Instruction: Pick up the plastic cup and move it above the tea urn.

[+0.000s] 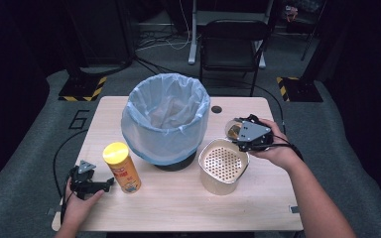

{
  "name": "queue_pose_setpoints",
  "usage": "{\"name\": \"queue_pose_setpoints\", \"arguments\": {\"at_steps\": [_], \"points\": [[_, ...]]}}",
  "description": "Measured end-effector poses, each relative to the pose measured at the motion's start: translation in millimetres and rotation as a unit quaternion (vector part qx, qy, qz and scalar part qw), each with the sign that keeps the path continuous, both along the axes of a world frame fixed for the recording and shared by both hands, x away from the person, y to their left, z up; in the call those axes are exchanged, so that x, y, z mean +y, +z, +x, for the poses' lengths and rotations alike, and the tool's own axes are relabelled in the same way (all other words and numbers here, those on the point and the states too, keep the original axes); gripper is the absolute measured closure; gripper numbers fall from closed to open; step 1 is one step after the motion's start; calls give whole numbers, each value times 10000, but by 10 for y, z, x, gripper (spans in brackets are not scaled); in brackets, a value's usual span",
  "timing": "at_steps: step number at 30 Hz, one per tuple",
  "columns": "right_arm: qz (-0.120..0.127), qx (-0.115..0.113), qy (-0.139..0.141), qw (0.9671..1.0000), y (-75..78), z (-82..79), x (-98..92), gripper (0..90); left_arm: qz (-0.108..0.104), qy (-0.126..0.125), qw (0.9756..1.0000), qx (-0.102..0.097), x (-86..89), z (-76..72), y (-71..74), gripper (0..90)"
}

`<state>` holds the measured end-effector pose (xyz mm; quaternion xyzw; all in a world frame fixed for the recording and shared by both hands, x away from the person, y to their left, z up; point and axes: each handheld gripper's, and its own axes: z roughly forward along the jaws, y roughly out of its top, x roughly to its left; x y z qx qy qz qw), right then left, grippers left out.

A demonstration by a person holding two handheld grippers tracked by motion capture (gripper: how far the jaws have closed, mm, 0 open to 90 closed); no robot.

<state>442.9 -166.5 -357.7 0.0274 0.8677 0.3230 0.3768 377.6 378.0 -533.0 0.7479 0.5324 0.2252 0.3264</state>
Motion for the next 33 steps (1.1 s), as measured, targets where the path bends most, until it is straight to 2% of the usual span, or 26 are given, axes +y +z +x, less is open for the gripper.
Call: {"name": "queue_pose_setpoints", "arguments": {"at_steps": [3,7,10,15,16,18,19,20,23,24,26,29,30,31,32,33], "points": [[-112,-115,27,9999,-14,-33,23,371,0,0,10000,1,0,0,0,4],[-383,-360,69,9986,-34,-114,58,373,-2,1,10000,1,0,0,0,4],[-670,-645,66,9956,-51,-163,80,376,1,-1,10000,0,0,0,0,4],[-1243,-1109,71,9860,-116,-253,145,379,-1,2,10000,-1,0,0,0,4],[-1243,-1109,71,9860,-116,-253,145,379,-1,2,10000,-1,0,0,0,4],[-1558,-1383,130,9780,-156,-296,201,381,-1,1,10000,-1,0,0,0,4],[-1582,-1460,120,9765,-163,-305,212,382,-1,1,10000,0,0,0,0,4],[-1666,-1557,112,9736,-172,-315,227,383,-2,1,10000,-1,0,0,0,4],[-2011,-1854,157,9617,-204,-345,272,387,-2,1,10000,0,0,0,0,4],[-2174,-1993,186,9553,-221,-355,288,388,-3,2,10000,-1,-1,0,0,4],[-2327,-2133,153,9487,-258,-381,312,393,-2,1,10000,0,0,0,0,4],[-2771,-2509,178,9273,-313,-413,352,401,-3,2,10000,0,0,0,0,4],[-2771,-2509,178,9273,-313,-413,352,401,-3,2,10000,0,0,0,0,4],[-3251,-2951,332,8979,-351,-427,399,406,-2,1,10000,-1,0,0,0,4],[-3251,-2951,332,8979,-351,-427,399,406,-2,1,10000,-1,0,0,0,4],[-3277,-3048,279,8938,-381,-442,403,408,-1,1,10000,-1,0,0,0,4]]}}
